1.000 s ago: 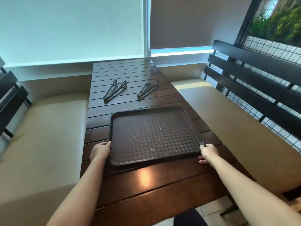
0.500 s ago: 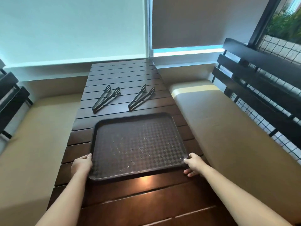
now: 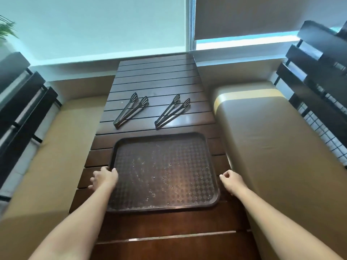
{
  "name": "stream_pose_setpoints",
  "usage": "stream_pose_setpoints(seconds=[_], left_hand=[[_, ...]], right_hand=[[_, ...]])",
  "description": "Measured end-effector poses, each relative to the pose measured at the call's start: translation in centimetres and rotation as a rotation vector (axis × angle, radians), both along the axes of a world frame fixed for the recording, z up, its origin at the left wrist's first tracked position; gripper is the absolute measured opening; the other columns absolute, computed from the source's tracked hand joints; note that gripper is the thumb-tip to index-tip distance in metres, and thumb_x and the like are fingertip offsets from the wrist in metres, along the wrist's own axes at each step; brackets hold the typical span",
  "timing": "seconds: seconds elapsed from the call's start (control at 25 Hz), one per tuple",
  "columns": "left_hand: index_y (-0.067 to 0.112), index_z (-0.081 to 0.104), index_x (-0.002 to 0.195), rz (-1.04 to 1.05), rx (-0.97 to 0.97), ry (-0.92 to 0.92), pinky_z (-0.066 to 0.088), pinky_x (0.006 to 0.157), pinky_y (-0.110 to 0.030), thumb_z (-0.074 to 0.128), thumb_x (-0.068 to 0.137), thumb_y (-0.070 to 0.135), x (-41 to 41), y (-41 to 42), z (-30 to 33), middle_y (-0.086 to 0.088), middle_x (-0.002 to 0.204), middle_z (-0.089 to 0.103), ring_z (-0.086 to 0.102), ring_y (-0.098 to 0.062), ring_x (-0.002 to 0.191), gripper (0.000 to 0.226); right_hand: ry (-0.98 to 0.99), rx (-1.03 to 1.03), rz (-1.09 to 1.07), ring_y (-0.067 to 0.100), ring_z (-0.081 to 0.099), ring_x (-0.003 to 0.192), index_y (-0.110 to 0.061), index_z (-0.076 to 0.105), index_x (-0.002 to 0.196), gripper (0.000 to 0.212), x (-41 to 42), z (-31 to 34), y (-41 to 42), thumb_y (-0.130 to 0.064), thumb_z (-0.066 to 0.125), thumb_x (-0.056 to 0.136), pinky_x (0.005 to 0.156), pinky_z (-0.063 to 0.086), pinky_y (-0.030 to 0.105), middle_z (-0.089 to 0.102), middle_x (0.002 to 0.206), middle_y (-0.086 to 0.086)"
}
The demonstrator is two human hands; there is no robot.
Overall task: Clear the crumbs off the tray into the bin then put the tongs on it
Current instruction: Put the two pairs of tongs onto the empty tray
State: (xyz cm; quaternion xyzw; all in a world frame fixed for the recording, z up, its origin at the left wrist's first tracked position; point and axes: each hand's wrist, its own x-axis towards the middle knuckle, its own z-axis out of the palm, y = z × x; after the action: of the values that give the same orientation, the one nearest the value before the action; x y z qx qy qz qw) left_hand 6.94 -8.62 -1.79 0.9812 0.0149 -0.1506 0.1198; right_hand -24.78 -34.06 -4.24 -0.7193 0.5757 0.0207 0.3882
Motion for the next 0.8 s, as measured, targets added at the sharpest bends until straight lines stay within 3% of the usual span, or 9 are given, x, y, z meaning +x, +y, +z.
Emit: stream_pose_setpoints(seconds=[0.08,0.16,0.32,0.6,0.8], left_hand=[[0.017,0.049,0.131,-0.16,0.065,-0.026,0.029,0.103,-0.048,0.044,0.094,0.04,-0.3,-2.8,1.0,-0.016,0.137,0.043,0.038,-0.034,0.127,0.044],[0.02,0.048,0.132,-0.302,0.081,-0.034,0.031,0.103,-0.047,0.043,0.094,0.042,0.0,-5.6,1.6,-0.013,0.138,0.042,0.039,-0.031,0.127,0.044],[0.024,0.047,0.133,-0.514,0.066,-0.051,0.034,0.102,-0.046,0.045,0.092,0.045,1.6,-11.5,1.7,-0.011,0.138,0.042,0.04,-0.03,0.126,0.046],[0.023,0.033,0.142,-0.667,-0.068,0.029,0.035,0.104,-0.045,0.05,0.09,0.042,3.9,-21.7,1.2,-0.012,0.14,0.036,0.037,-0.031,0.128,0.058],[0.024,0.017,0.149,-0.704,-0.092,-0.004,0.03,0.108,-0.047,0.053,0.088,0.044,5.9,-26.5,-0.9,-0.011,0.15,0.025,0.025,-0.03,0.137,0.073]], right_hand=[[0.041,-0.06,0.065,0.026,0.055,0.093,-0.014,0.059,0.091,0.013,0.8,-0.2,-1.0,-0.017,0.047,0.093,0.076,0.042,0.028,0.063,0.105,0.01],[0.127,-0.19,0.164,0.025,0.05,0.108,-0.017,0.061,0.108,0.023,2.0,-0.5,-2.0,-0.015,0.043,0.094,0.083,0.04,0.028,0.058,0.118,0.006],[0.173,-0.36,0.211,0.022,0.039,0.123,-0.024,0.052,0.128,0.036,5.5,-1.0,-4.4,-0.018,0.046,0.094,0.097,0.036,0.032,0.042,0.139,-0.002],[0.135,-0.355,0.182,0.02,0.024,0.137,-0.02,0.042,0.138,0.042,8.6,-2.9,-8.2,-0.02,0.043,0.096,0.107,0.029,0.036,0.029,0.149,-0.002],[0.06,-0.434,0.182,0.029,0.032,0.134,-0.01,0.046,0.135,0.041,10.0,-4.6,-9.1,-0.018,0.042,0.095,0.104,0.032,0.04,0.034,0.146,0.011]])
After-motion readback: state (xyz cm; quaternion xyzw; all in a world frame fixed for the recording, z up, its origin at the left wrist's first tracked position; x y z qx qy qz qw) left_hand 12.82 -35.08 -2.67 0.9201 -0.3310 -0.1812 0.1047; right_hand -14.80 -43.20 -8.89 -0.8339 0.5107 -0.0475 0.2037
